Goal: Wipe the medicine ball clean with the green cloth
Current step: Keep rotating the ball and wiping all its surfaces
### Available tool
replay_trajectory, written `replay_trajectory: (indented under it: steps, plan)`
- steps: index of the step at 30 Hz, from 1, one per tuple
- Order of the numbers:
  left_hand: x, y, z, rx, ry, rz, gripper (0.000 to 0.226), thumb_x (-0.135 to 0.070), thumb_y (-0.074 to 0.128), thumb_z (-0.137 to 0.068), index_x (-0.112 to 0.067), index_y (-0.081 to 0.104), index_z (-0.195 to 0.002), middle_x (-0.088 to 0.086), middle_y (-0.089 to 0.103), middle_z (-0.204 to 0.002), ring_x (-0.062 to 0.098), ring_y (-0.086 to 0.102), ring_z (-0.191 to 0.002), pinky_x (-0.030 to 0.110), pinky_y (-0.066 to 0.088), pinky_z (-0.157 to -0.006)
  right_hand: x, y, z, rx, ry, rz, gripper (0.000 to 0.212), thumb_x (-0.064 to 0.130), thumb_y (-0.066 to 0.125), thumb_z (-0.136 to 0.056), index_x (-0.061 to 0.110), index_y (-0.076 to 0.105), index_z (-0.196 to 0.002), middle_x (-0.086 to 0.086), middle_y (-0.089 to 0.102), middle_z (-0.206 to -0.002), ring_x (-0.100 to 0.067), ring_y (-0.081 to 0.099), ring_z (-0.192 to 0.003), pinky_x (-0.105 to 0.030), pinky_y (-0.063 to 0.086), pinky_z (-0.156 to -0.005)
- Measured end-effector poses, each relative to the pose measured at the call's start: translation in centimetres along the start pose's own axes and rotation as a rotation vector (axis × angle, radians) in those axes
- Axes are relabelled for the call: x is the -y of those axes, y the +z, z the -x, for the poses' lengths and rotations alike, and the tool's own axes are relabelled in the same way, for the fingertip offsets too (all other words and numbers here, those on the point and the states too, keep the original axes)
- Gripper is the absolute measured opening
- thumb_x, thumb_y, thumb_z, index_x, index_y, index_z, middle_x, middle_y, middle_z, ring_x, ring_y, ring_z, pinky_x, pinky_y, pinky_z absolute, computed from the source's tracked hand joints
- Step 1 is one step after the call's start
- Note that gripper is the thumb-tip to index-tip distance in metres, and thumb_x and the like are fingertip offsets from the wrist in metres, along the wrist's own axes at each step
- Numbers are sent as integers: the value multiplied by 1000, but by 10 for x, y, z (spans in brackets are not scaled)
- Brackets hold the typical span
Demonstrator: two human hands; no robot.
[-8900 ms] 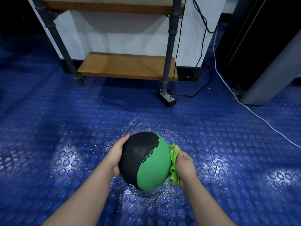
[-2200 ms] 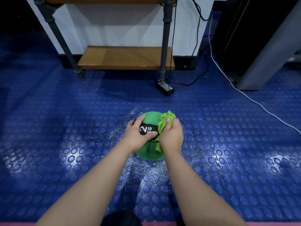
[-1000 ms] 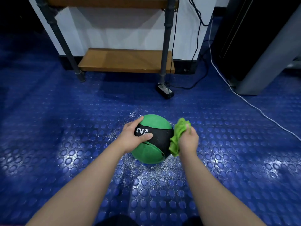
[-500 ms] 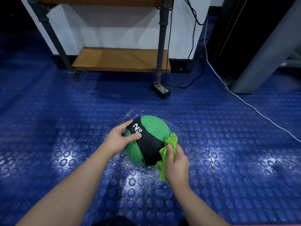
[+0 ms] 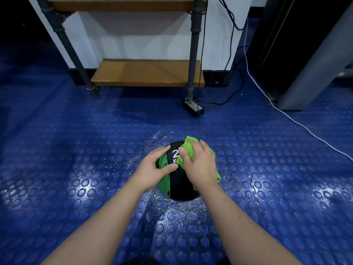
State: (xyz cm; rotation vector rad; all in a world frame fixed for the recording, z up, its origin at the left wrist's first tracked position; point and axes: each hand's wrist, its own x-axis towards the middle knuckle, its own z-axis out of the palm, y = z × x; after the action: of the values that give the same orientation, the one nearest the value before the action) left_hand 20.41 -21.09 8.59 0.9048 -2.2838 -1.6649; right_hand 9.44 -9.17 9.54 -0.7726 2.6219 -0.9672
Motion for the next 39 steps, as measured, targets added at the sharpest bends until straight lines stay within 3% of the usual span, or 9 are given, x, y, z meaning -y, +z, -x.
replay_trajectory:
  steps: [3,6,9,19,23,28,34,37,39]
  plan:
    - [0,2,-1,-8,23,-48,67,-32,81,-77,-36,51,-137,-6,44,-145,14,44,-132,42,34,-115,-2,-7,-4,-32,59,-85,47,49,45,-94,22,52,-131,-7,48,-140,-24,40,-131,-37,35,-104]
    - [-4,1,0,1,5,-49,68,-34,81,-75,-37,51,-136,-8,43,-145,13,44,-131,43,36,-114,-8,-19,-11,-66,203,-235,38,47,48,-93,18,62,-115,-5,67,-108,-27,58,-105,-35,46,-84]
    - [-1,-1,8,7,29,-20,68,-32,81,-76,-35,50,-136,-7,42,-145,13,42,-131,42,35,-114,-19,-26,-7,-52,271,-379,26,43,51,-94,22,65,-99,2,64,-84,-21,58,-87,-29,38,-69]
    - [-3,-5,12,39,41,-31,65,-29,79,-78,-36,50,-136,-13,41,-138,7,41,-128,27,33,-110,-36,-12,-11,-132,353,-526,22,42,53,-93,24,65,-88,2,62,-74,-16,56,-72,-25,39,-57]
    - [-1,-7,11,43,30,-8,65,-27,79,-78,-36,50,-135,-13,42,-139,5,42,-126,25,35,-108,-48,-6,-17,-124,469,-618,30,42,56,-91,16,65,-80,-3,61,-73,-19,54,-68,-30,44,-62]
    - [3,-9,11,63,40,9,64,-24,79,-79,-37,50,-134,-12,40,-142,4,41,-127,4,33,-92,-62,2,-13,-115,539,-725,35,43,56,-91,12,65,-80,-8,64,-77,-22,58,-72,-42,52,-79]
    - [-6,-10,7,105,19,40,65,-21,79,-79,-32,51,-137,-9,43,-144,4,46,-124,12,37,-96,-93,-6,-17,4,568,-518,46,49,51,-91,7,65,-100,-13,66,-95,-26,59,-87,-43,50,-86]
    - [-7,-9,6,99,12,16,65,-25,79,-79,-35,51,-136,-10,43,-144,7,45,-126,24,37,-105,-91,-26,-32,-110,518,-583,41,57,53,-82,19,68,-84,-10,69,-96,-30,63,-94,-49,50,-91]
    - [-8,-8,5,102,19,2,64,-26,80,-78,-39,52,-134,-11,42,-144,7,43,-128,31,36,-111,-60,-42,-36,-109,354,-620,31,57,53,-84,30,70,-86,1,71,-97,-23,64,-92,-45,51,-90]
